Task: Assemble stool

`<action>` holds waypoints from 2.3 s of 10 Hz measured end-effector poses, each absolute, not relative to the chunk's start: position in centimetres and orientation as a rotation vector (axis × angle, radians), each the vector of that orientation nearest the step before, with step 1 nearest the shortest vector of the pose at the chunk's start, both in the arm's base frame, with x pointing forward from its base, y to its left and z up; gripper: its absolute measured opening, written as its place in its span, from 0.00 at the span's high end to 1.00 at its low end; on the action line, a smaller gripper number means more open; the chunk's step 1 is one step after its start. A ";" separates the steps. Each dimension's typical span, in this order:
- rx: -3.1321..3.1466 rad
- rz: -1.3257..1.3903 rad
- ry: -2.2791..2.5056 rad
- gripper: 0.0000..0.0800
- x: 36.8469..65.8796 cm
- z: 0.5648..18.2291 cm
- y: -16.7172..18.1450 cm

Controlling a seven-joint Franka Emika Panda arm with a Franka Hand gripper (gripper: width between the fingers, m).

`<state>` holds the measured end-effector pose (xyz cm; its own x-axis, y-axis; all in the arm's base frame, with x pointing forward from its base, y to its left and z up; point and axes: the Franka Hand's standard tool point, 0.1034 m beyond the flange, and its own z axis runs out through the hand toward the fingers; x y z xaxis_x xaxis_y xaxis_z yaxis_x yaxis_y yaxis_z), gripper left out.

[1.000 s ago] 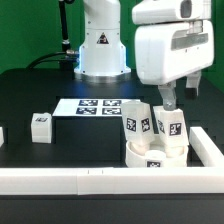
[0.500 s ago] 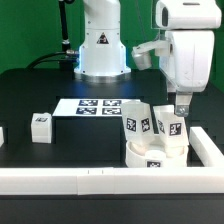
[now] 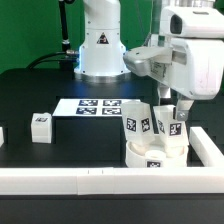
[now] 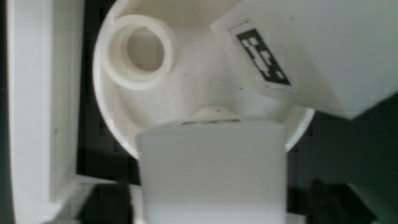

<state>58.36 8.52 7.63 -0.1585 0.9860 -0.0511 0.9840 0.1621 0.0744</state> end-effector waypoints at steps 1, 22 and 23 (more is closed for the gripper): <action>1.983 0.023 2.330 0.47 58.5 7.4 8.4; 3.183 0.326 -0.762 0.58 58.8 7.6 8.9; 3.175 0.325 -0.820 0.58 58.9 7.7 9.0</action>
Offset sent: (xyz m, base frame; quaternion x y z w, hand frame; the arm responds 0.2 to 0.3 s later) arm 0.0000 0.0000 0.0000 0.0000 0.0000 0.0000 1.0000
